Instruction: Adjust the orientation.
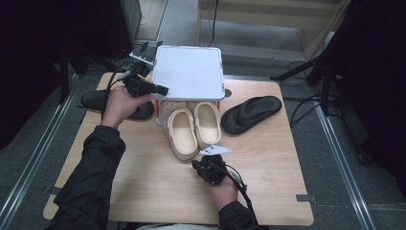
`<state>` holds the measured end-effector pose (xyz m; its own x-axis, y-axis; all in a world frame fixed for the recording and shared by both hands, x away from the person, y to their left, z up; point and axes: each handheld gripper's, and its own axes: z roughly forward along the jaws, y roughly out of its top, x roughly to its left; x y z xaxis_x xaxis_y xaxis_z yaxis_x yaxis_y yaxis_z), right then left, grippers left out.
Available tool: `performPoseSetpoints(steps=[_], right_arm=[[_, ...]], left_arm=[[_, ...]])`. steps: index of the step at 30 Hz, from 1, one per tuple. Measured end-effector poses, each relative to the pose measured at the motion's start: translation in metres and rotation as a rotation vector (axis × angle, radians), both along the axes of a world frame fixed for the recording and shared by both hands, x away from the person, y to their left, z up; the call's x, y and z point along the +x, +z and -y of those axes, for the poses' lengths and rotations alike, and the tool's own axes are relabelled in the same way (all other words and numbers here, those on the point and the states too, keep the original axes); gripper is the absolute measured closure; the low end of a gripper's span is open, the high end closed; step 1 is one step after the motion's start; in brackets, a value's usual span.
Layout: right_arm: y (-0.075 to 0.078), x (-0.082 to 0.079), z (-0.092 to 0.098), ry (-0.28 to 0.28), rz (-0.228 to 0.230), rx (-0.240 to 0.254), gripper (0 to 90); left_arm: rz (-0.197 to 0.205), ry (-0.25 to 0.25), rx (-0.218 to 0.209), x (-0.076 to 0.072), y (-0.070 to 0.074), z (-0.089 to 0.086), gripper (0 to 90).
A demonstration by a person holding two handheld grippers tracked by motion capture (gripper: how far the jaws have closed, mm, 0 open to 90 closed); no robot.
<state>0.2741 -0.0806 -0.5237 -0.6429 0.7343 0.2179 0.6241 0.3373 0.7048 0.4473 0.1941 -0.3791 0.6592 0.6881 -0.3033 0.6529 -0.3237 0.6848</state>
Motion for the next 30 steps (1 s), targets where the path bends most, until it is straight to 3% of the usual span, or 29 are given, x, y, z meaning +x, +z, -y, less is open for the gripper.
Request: performPoseSetpoints(steps=[6,12,30], right_arm=[[0.003,0.007,-0.007,-0.011,-0.011,0.022,90.0],[0.005,0.011,-0.013,-0.006,-0.009,0.023,90.0],[0.01,0.02,-0.028,0.004,-0.013,0.014,90.0]], left_arm=[[0.001,0.001,-0.003,0.0,0.0,0.0,90.0],[0.017,0.017,-0.033,-0.003,-0.004,-0.004,90.0],[0.022,0.029,-0.018,-0.005,-0.003,-0.002,90.0]])
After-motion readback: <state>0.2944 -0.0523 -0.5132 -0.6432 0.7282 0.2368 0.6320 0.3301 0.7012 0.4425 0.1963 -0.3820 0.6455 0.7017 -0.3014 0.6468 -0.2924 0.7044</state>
